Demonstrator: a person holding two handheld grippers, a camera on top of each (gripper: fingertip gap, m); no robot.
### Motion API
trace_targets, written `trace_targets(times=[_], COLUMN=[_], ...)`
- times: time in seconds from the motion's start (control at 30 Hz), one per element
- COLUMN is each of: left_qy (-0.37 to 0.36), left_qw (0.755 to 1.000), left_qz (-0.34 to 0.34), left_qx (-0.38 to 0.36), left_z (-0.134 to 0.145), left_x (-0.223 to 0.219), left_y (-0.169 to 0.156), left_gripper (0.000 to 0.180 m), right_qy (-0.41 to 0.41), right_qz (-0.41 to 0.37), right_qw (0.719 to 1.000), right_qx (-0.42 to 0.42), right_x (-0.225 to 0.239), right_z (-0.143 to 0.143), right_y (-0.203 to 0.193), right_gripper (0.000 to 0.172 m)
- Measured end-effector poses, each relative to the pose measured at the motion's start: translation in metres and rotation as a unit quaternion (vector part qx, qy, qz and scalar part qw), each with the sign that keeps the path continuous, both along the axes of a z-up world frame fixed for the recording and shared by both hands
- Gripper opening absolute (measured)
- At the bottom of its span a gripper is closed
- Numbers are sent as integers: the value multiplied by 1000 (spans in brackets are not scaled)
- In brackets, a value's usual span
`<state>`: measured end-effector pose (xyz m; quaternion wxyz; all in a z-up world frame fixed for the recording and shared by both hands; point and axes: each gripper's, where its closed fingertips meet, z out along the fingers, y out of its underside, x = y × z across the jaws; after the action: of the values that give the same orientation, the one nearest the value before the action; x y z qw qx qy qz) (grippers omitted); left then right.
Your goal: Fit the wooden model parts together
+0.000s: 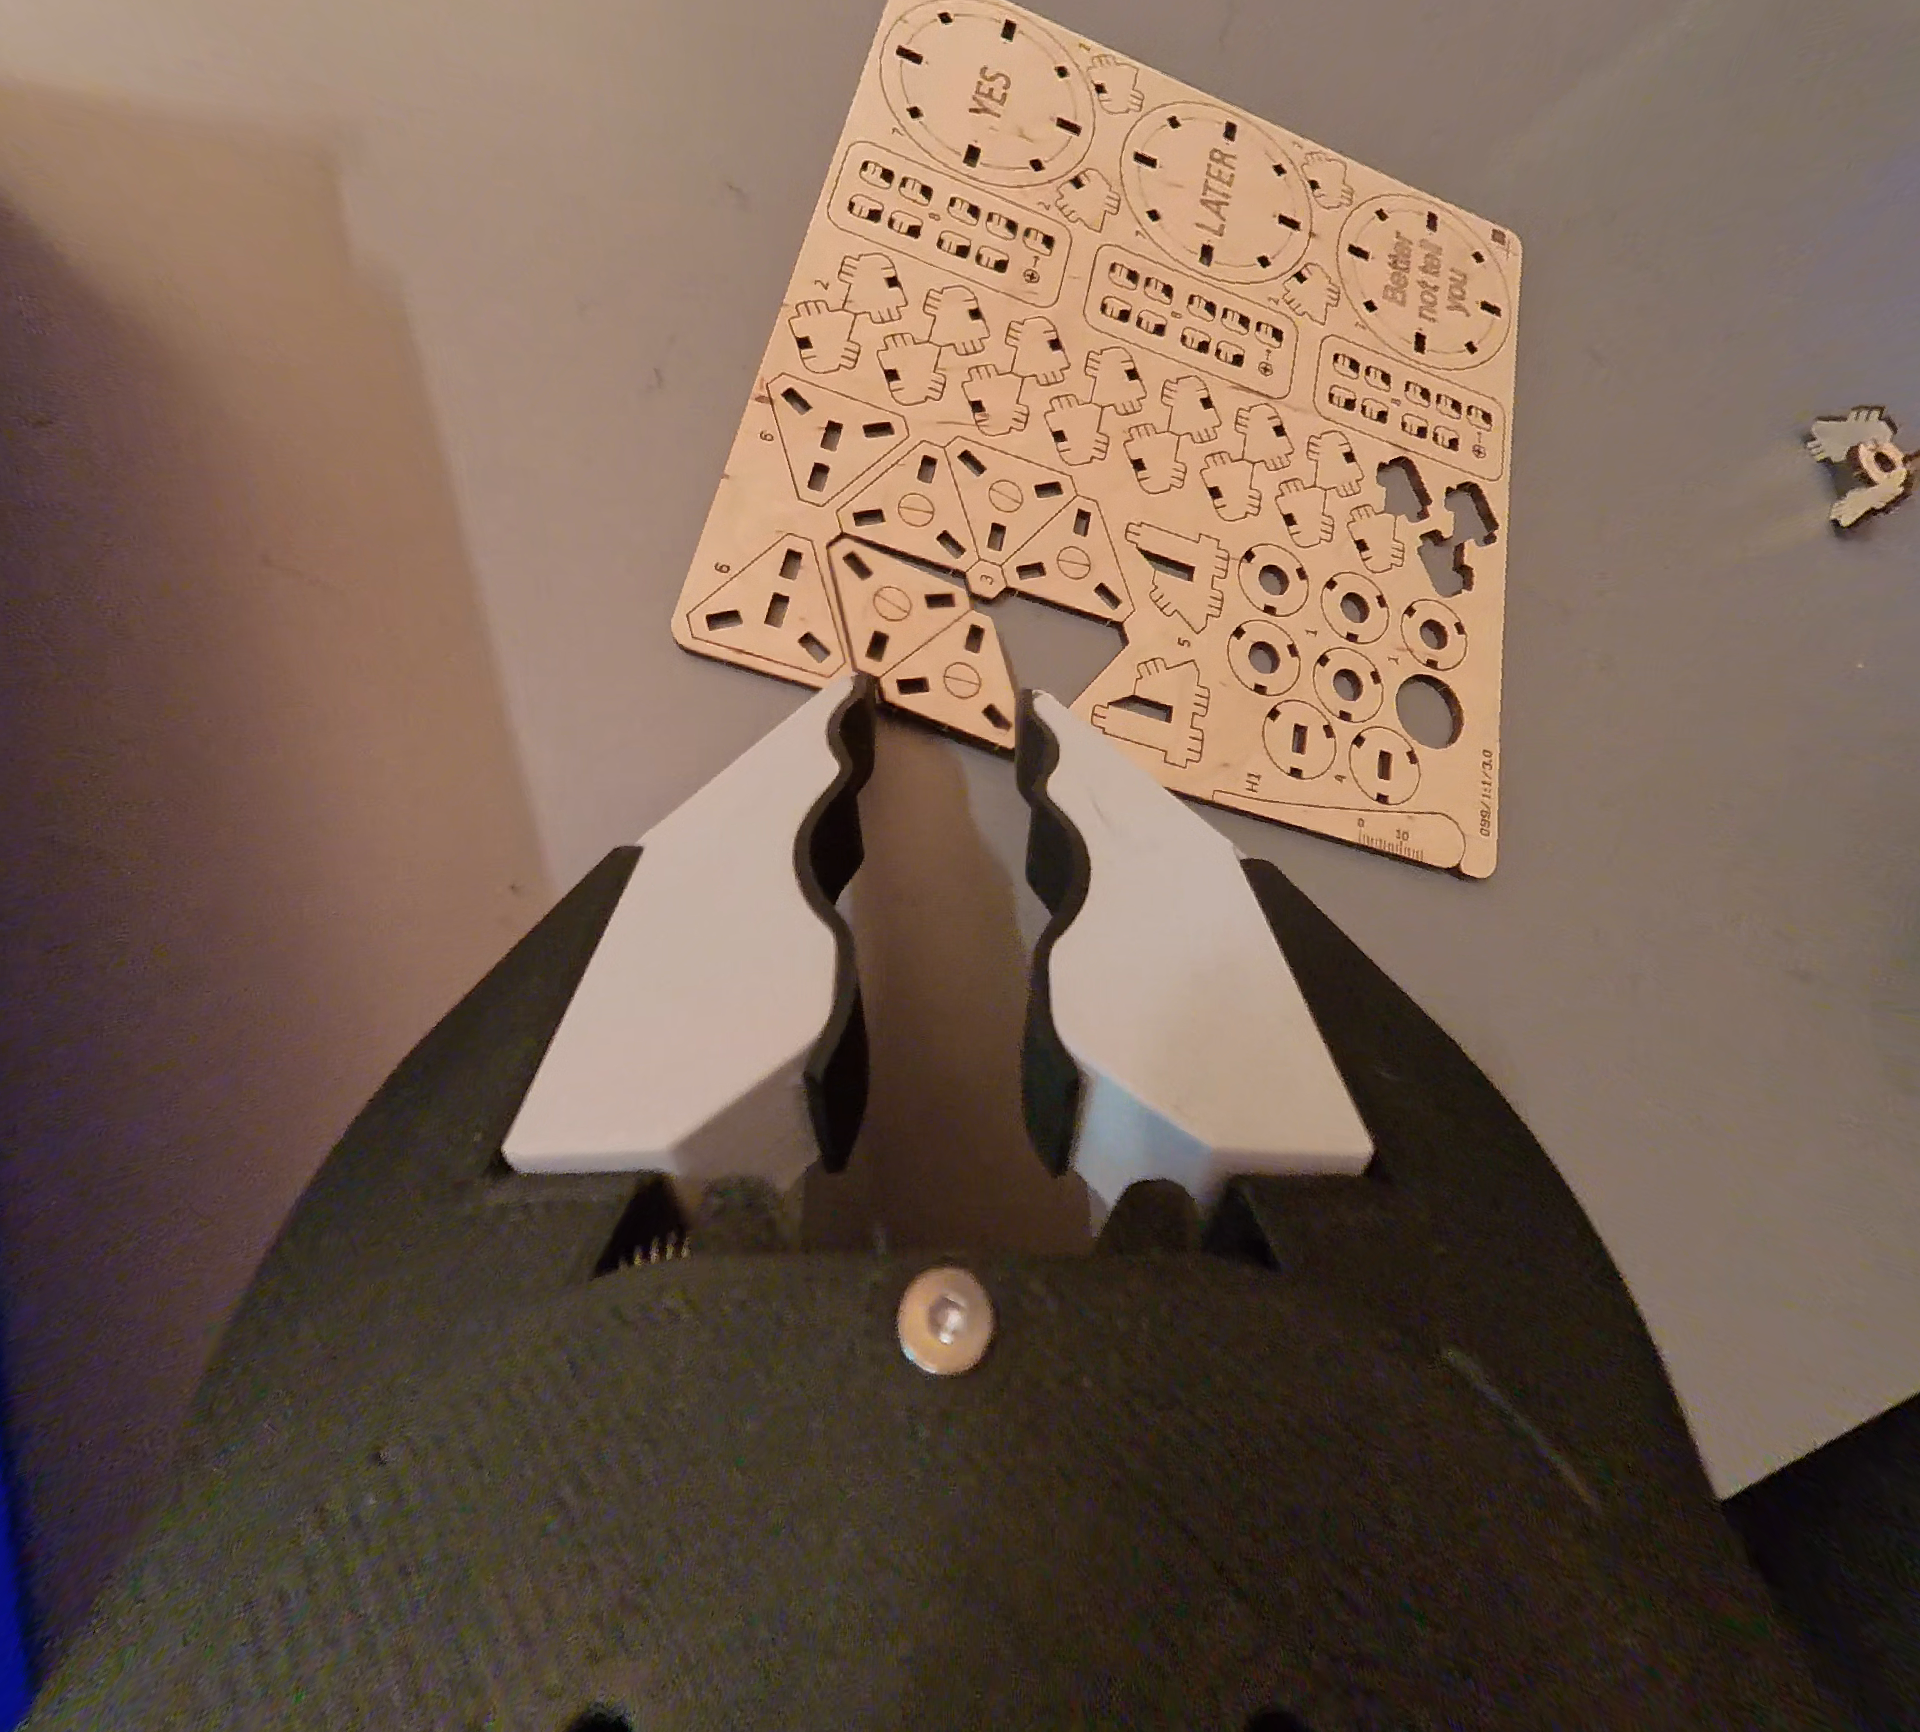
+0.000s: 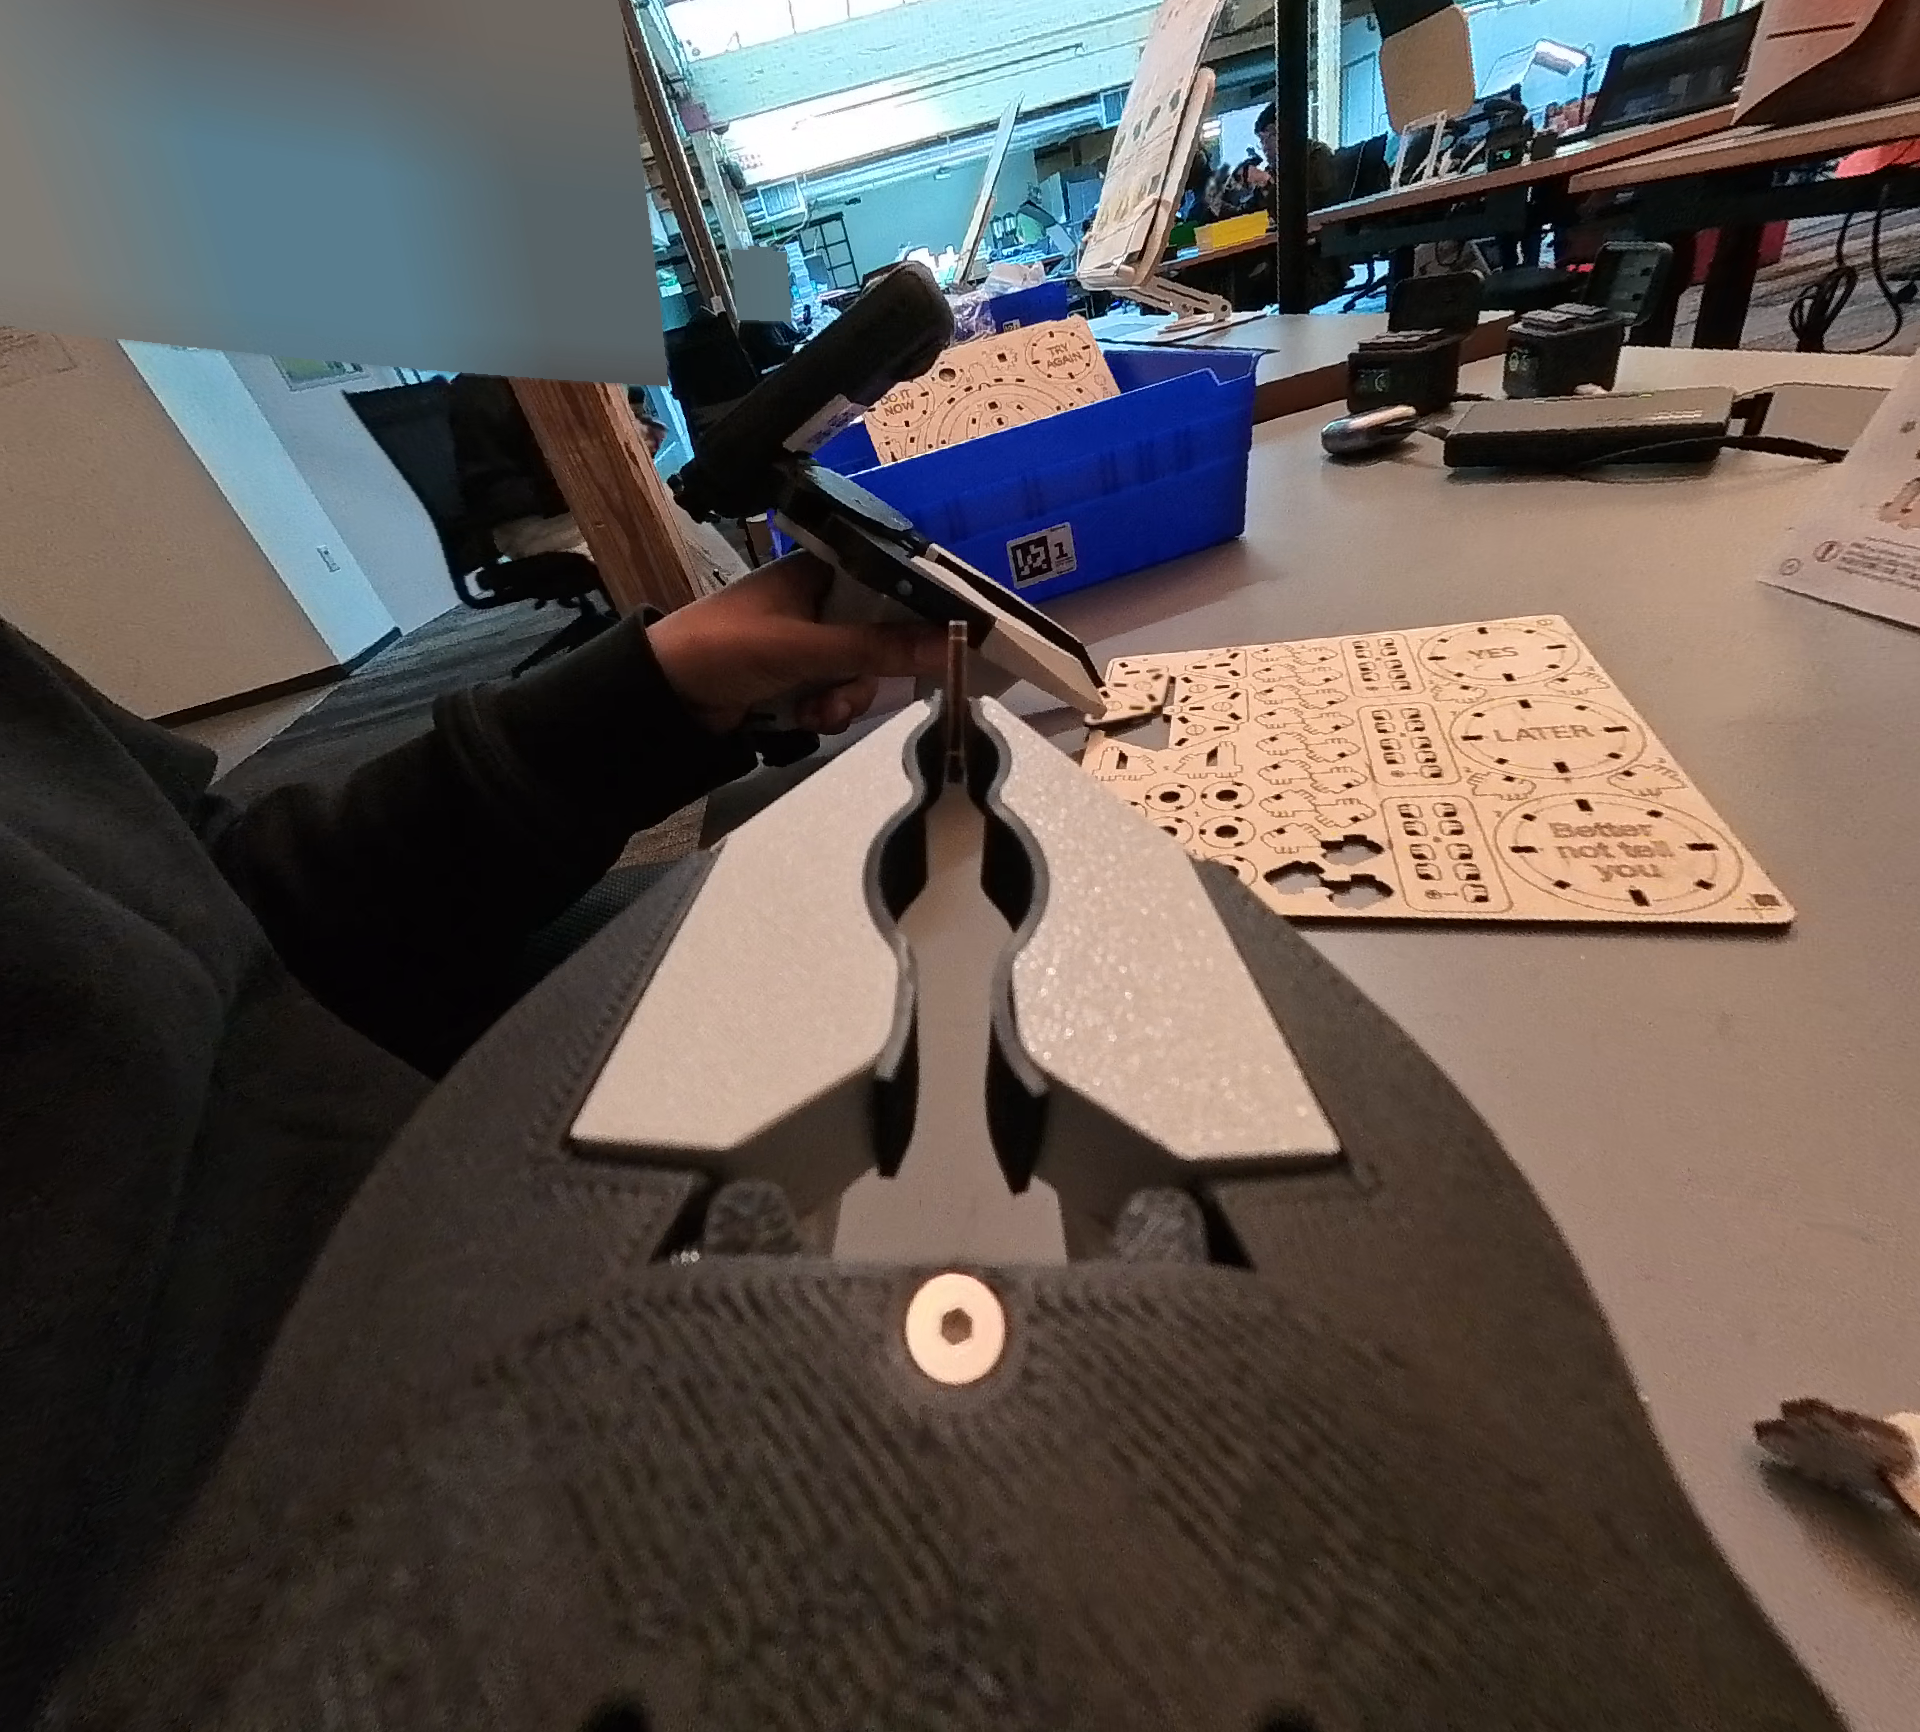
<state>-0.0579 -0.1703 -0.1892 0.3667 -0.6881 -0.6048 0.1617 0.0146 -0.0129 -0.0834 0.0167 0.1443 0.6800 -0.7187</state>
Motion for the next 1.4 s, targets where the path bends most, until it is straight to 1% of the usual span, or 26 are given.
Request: trace_targets(times=[0.17,0.33,0.43,0.57,0.7,0.8,1.13,1.2,1.33,1.4], left_qy=[1,2,-1,-2,2,14,54,56,32,33], left_qw=[1000,999,998,997,997,997,995,995,994,994], left_qz=[1,-5,-5,-2,-3,0,8,14,12,10], left_qx=[-19,-40,-58,-76,-78,-74,-78,-85,-102,-106], left_z=[-1,-1,-3,-4,-3,0,10,9,-1,-1], left_x=[-1,-1,-1,-2,-3,-4,-12,-13,-11,-11], left_y=[0,2,2,0,1,0,0,-2,-4,-4], left_gripper=[26,33,33,30,29,27,27,22,28,31], right_qy=[0,0,1,1,1,1,1,1,0,0], right_qz=[0,0,0,0,0,0,0,0,0,0], right_qw=[1000,1000,1000,1000,1000,1000,1000,1000,1000,1000], right_qx=[-1,-2,-2,-3,-4,-4,-6,-6,-6,-6], right_x=[0,0,0,1,1,1,1,1,1,1], right_z=[0,0,0,1,1,1,2,1,1,1], right_y=[0,0,1,1,1,1,2,2,2,2], right_gripper=[0,0,0,0,0,0,0,0,0,0])
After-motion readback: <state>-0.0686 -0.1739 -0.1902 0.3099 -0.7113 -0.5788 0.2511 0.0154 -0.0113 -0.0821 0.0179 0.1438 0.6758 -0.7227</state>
